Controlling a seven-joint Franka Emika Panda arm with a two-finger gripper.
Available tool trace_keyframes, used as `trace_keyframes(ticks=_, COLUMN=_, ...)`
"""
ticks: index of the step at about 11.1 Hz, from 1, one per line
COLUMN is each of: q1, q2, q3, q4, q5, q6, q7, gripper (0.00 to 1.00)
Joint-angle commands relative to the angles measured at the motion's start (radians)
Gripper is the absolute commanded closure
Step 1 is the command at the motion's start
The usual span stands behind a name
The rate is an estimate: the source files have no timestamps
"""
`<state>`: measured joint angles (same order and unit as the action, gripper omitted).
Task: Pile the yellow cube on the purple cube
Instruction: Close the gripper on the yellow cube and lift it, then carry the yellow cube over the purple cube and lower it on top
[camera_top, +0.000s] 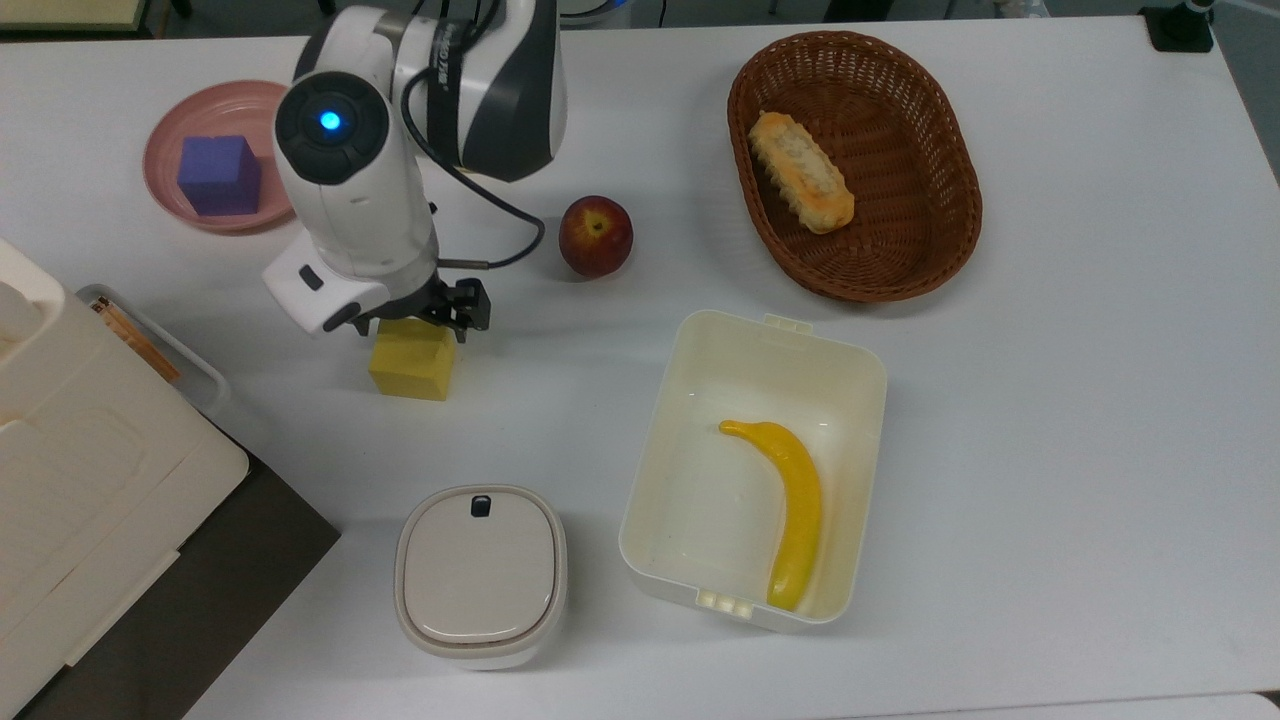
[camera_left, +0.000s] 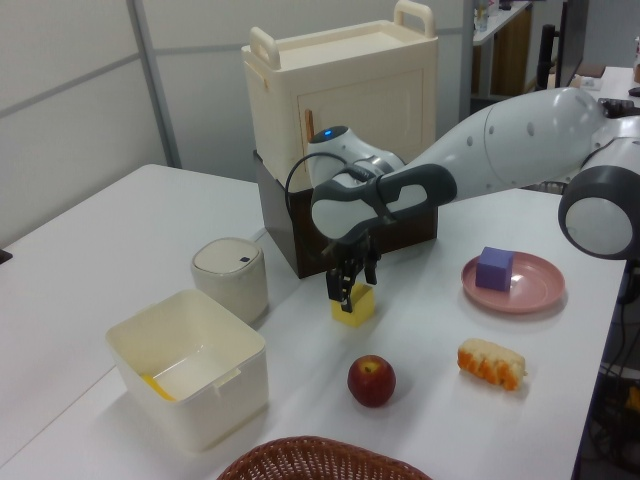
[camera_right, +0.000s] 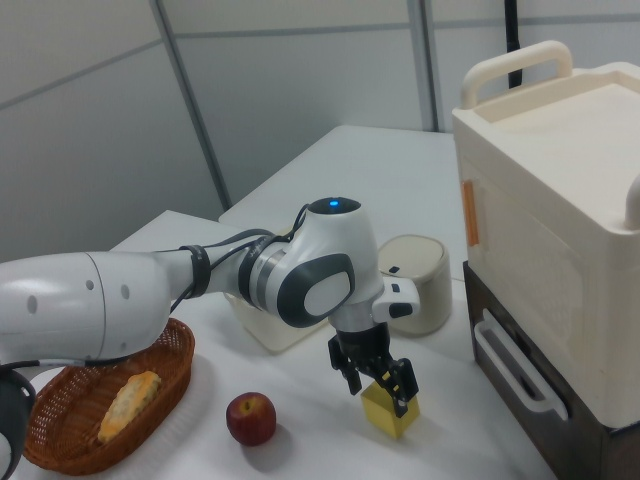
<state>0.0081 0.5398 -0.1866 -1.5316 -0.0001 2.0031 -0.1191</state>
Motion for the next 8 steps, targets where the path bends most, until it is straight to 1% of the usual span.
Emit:
trace_keyframes(ticks=1, q1=0.007, q2=0.006, q3=0.021, q4=-0.021, q5=0.014, q6=0.065, q7=0.058, gripper=0.00)
trace_keyframes(ticks=2, q1=0.007, q2=0.008, q3=0.021, q4=-0.019, q5=0.012, q6=0.078, q7=0.064, gripper=0.18)
trace_keyframes(ticks=3, q1=0.001, q2=0.006, q3=0.021, q4=-0.016, q5=0.012, q6=0.082, q7=0.072, gripper=0.43)
trace_keyframes(ticks=4, q1=-0.002, q2=0.002, q3=0.019, q4=-0.015, q5=0.012, q6=0.077, q7=0.072, gripper=0.63)
trace_keyframes(ticks=5, q1=-0.002, q2=-0.010, q3=0.016, q4=-0.013, q5=0.011, q6=0.063, q7=0.072, gripper=0.79)
trace_keyframes(ticks=6, q1=-0.003, q2=-0.041, q3=0.010, q4=-0.013, q5=0.005, q6=0.033, q7=0.064, gripper=0.90)
trace_keyframes(ticks=7, q1=-0.020, q2=-0.075, q3=0.009, q4=-0.012, q5=-0.004, q6=-0.034, q7=0.052, gripper=0.95)
trace_keyframes(ticks=8, q1=-0.039, q2=-0.116, q3=0.009, q4=-0.010, q5=-0.006, q6=-0.097, q7=0.036, gripper=0.96)
